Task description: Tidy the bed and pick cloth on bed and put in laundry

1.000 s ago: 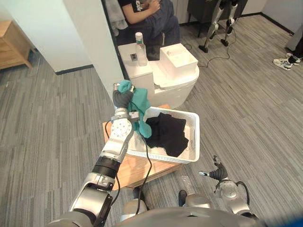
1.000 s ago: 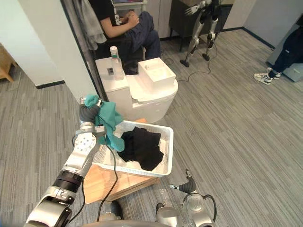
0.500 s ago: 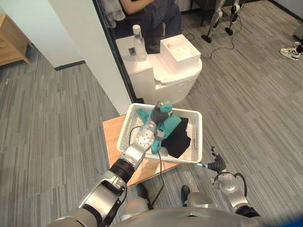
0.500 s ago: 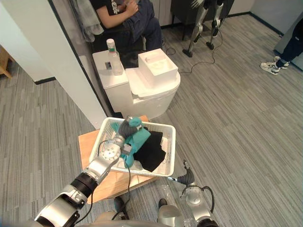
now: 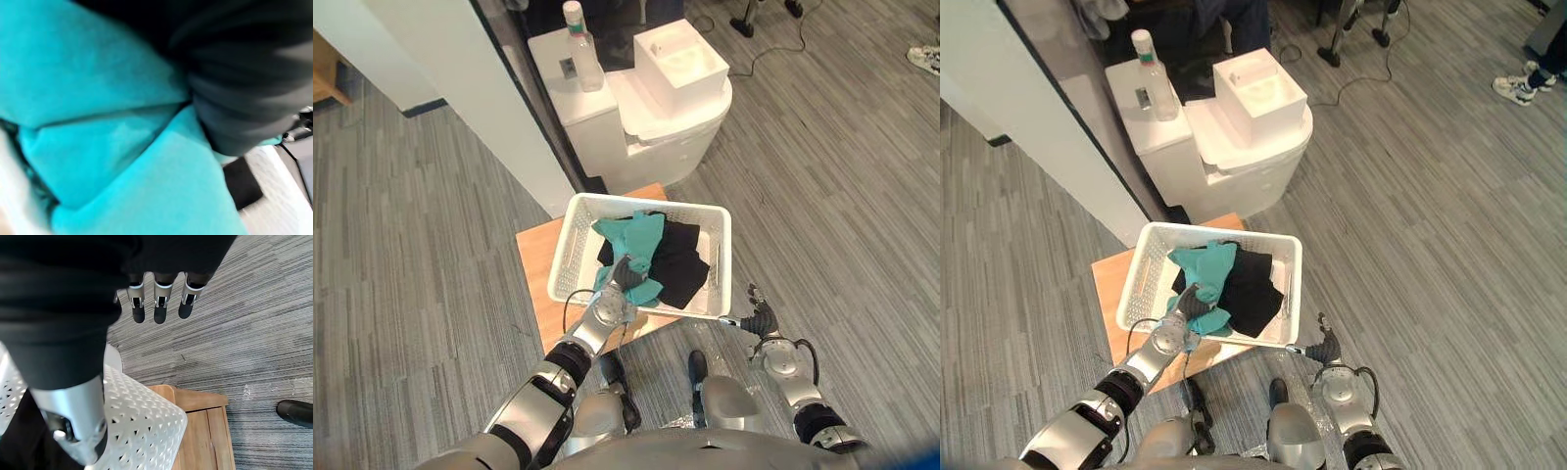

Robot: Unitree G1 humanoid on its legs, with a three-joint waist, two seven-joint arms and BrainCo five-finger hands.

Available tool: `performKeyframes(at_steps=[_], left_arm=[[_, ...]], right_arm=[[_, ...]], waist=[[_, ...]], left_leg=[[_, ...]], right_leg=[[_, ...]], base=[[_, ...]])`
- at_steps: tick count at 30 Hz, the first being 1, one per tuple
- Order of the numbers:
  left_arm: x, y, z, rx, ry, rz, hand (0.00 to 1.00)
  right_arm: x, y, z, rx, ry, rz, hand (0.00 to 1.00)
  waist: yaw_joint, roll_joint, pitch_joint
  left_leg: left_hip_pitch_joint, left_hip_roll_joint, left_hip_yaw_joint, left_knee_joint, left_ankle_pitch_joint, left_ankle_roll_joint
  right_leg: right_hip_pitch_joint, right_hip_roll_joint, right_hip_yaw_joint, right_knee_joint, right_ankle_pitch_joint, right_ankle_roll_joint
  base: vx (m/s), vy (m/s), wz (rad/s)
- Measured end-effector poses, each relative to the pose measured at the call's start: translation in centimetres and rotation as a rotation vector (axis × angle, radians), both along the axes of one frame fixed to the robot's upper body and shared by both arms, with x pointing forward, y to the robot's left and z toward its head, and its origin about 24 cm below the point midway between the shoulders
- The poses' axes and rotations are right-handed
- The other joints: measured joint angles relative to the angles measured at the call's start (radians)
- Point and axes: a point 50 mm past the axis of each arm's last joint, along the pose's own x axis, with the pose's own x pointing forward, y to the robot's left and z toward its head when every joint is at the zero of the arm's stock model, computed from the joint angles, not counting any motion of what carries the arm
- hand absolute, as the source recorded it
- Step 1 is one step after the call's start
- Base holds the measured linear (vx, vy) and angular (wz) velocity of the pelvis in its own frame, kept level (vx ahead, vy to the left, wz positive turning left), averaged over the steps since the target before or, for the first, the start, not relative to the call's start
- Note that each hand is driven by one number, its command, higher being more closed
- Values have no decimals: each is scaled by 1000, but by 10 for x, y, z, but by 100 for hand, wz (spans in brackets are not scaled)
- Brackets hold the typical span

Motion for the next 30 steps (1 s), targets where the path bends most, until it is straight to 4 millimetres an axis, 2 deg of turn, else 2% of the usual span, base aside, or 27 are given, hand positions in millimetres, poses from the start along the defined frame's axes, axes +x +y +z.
performKeyframes(at_steps=[5,10,15,18,20,22,26,30], left_arm=[[3,9,1,-84,12,97,0],[8,21,11,-226,-77,227,0],[9,41,39,-457,-279,341,0],[4,58,66,-603,-458,390,0],[-5,77,81,-667,-560,449,0],[-15,90,83,-719,-592,509,0],[-51,119,73,-765,-614,677,0],[-84,151,61,-773,-632,897,0]], right_arm=[[0,-1,-2,11,16,-18,0],[-4,-6,-4,12,36,-42,0],[-23,-12,-15,20,99,-61,0],[-42,-19,-26,30,170,-94,0],[-48,-23,-29,36,189,-116,0],[-57,-27,-33,43,227,-137,0],[-82,-35,-45,59,328,-192,0],[-96,-44,-50,87,387,-242,0]], waist=[[0,3,5],[2,3,6],[17,3,5],[32,5,3],[43,11,-2],[59,14,-12],[86,12,-59],[116,16,-88]], left_leg=[[0,1,1,0,1,-1],[2,-2,-3,0,2,0],[14,-14,-33,0,5,4],[37,-17,-63,0,6,5],[39,-21,-80,-1,6,6],[41,-22,-88,-1,6,7],[54,-25,-124,-1,6,7],[69,-29,-152,-5,5,6]], right_leg=[[-1,1,0,1,-1,0],[1,-4,-6,9,-3,2],[25,-17,-34,22,-15,7],[65,-27,-65,22,-28,7],[75,-30,-78,19,-28,7],[84,-31,-88,13,-29,7],[130,-30,-122,-20,-29,8],[167,-29,-149,-40,-30,8]], base=[[0,0,0],[-1,9,3],[2,22,17],[3,18,34],[-8,20,19],[10,8,17],[27,-10,27],[12,-17,19]])
